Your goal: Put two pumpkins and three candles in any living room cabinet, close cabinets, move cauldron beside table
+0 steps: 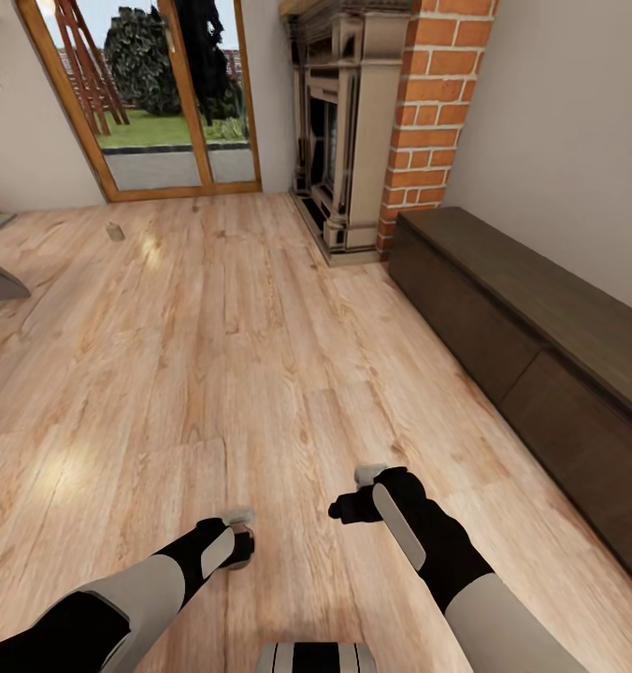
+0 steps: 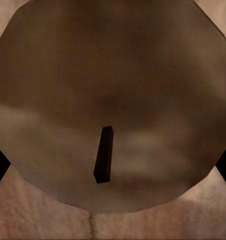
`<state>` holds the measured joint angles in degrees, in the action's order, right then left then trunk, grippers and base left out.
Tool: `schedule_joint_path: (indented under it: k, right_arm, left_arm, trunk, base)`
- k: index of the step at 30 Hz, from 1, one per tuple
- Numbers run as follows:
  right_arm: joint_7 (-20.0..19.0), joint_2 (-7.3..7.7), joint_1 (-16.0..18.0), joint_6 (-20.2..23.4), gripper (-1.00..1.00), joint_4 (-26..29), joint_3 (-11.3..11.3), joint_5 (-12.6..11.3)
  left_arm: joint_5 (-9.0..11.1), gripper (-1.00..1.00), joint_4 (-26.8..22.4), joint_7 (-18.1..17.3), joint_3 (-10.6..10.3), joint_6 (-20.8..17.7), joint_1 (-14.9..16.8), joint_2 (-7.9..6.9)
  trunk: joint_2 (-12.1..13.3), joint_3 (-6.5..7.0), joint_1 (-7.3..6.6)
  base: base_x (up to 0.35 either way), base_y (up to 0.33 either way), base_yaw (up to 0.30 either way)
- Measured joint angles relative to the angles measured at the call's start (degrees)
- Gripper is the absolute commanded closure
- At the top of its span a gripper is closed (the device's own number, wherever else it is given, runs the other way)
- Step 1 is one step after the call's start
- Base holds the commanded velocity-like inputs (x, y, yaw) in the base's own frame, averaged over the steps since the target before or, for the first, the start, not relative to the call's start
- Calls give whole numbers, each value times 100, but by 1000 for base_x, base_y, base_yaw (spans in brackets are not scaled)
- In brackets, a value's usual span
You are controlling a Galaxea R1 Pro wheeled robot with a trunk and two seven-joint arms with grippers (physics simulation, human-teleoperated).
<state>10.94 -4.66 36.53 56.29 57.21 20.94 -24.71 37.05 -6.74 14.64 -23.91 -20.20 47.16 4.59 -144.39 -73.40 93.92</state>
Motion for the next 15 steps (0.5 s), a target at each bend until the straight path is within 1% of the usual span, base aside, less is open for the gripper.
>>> schedule_joint_path:
  k: [15]
  right_arm:
    - [-11, -2, 0, 0, -100, -5, -2, 3]
  left_arm:
    - [-1, 100, 7, 1, -1, -18, -1, -9]
  trunk:
    - [20, 462, -39]
  base:
    - [0, 0, 0]
